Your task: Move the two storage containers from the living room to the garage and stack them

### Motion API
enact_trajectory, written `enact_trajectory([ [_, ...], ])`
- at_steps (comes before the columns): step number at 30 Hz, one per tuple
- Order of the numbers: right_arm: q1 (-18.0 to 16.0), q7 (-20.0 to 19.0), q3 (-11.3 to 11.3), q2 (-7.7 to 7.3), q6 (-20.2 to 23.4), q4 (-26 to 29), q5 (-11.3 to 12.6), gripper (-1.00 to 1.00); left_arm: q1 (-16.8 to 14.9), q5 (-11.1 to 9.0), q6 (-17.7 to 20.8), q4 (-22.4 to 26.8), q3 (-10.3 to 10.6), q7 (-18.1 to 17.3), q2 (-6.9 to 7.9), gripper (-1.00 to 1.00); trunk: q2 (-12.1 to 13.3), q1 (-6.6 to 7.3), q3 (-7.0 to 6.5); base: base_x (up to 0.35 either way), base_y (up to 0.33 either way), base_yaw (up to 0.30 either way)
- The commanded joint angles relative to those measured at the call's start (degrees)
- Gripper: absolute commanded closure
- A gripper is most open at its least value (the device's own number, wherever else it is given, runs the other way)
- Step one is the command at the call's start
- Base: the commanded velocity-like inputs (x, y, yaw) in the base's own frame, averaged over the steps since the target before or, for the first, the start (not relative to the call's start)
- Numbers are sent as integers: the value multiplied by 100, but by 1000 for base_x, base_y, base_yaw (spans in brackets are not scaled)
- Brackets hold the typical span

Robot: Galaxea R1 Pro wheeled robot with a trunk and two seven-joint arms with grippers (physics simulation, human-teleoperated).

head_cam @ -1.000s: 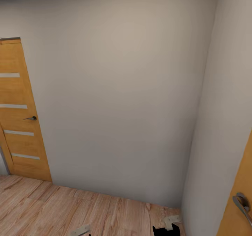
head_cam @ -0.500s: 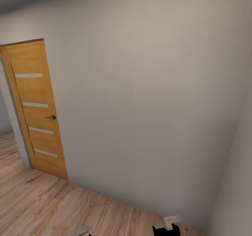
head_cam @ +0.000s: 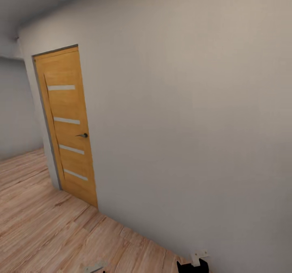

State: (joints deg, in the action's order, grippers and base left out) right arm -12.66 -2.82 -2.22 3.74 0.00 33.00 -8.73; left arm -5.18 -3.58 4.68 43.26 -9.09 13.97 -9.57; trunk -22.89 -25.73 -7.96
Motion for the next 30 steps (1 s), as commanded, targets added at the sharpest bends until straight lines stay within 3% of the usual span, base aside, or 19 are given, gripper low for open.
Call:
enact_trajectory([
  [1, 0, -26, -24, 3, 0, 4, -50, -100, -1, -37, 24, 7, -6, 9, -3, -100, -3, -5, 2, 307, 165, 281],
  [10, 0, -26, -24, 4, 0, 4, -50, -100, -1, -37, 24, 7, -6, 12, -2, -100, -3, -5, 2, 248, 119, 235],
  [30, 0, -26, -24, 3, -59, 4, -54, -100, -1, -37, 24, 7, -6, 9, -9, -100, -3, -5, 2, 6, 3, 6],
])
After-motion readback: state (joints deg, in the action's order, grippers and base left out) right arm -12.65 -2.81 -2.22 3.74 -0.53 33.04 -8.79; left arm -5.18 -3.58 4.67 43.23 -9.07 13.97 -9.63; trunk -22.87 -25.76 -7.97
